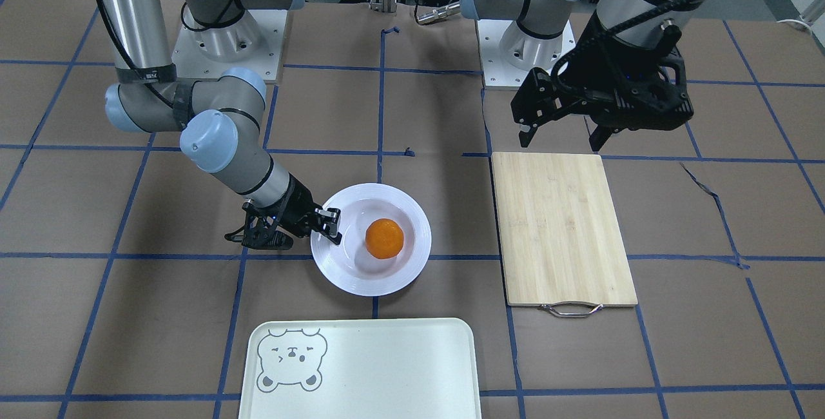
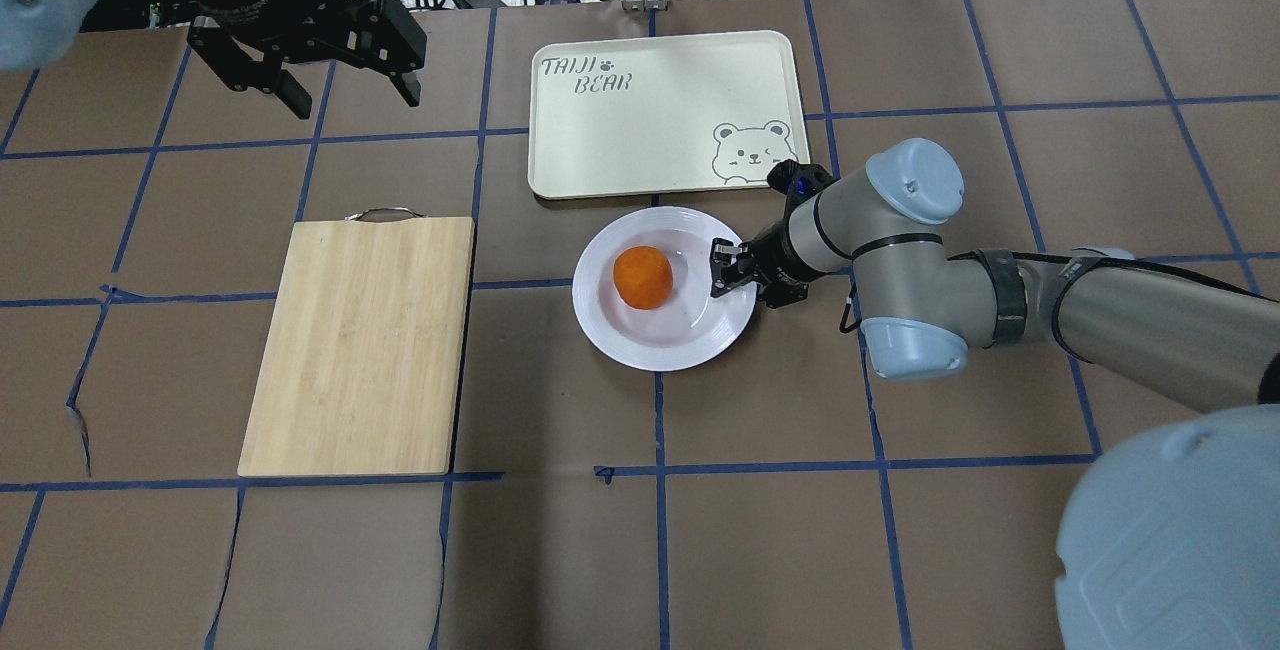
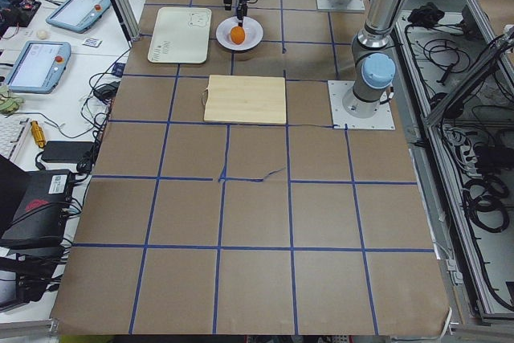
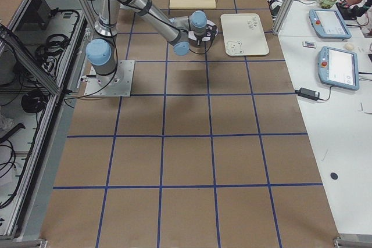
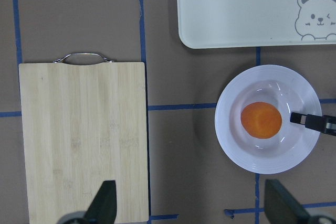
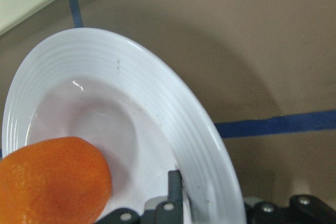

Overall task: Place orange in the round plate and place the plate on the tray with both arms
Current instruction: 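Slide the plate with the right gripper onto the bear tray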

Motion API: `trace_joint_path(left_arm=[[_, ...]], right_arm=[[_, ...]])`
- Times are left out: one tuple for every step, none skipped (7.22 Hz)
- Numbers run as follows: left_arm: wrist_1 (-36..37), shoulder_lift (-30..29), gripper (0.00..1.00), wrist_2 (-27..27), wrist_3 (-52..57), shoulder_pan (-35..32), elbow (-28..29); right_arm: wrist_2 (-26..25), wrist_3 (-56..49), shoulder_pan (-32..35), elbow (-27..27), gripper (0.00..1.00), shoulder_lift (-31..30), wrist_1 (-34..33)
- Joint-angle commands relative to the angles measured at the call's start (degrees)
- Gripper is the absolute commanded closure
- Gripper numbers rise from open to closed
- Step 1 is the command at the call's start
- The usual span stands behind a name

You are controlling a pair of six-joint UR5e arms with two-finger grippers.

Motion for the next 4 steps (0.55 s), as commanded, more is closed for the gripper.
trace_joint_path(left_arm=[[0.23, 0.74, 0.0, 0.06, 0.5, 1.73, -1.35], [0.67, 0.75, 0.0, 0.32, 0.51, 1.65, -1.26], [1.02, 0.66, 0.0, 0.33, 0.42, 1.39, -1.0], [3.9, 0.57, 0.0, 0.59, 0.33, 1.39, -1.34]], right_arm=[[0.2, 1.99, -0.1, -0.7, 0.82, -1.38, 0.07], [0.64, 2.61, -0.62, -1.39, 0.82, -1.47, 0.07], [0.29, 4.53, -0.62, -3.06, 0.82, -1.47, 0.16], [0.38, 5.42, -0.71, -3.94, 0.84, -1.47, 0.16]])
